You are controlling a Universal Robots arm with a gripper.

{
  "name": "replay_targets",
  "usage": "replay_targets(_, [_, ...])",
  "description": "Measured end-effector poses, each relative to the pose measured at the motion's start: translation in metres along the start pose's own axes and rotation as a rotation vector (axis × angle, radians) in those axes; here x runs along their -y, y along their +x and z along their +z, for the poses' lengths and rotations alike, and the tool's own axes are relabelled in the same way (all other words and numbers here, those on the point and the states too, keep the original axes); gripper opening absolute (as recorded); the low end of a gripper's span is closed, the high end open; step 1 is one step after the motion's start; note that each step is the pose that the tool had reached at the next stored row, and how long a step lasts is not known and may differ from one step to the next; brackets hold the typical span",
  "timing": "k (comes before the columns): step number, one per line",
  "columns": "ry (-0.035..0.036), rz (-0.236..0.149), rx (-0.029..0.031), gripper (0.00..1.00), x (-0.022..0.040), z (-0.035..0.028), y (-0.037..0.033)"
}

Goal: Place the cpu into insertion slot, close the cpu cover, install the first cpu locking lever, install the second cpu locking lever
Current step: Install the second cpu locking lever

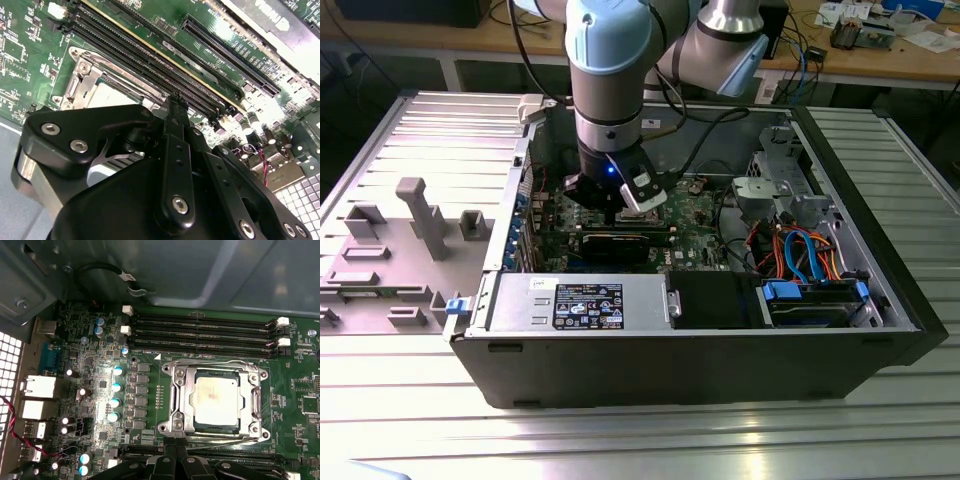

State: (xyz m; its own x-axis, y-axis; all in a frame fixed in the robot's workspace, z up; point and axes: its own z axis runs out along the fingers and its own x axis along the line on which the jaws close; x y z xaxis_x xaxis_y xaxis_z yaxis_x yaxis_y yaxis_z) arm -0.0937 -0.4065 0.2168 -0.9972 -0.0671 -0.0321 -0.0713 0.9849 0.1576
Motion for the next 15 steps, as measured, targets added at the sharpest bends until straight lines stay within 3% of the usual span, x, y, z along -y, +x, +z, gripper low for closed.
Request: replay_targets(15, [-0.0044, 0.000, 0.0004, 0.11, 0.0003, 0.0015, 0.0008])
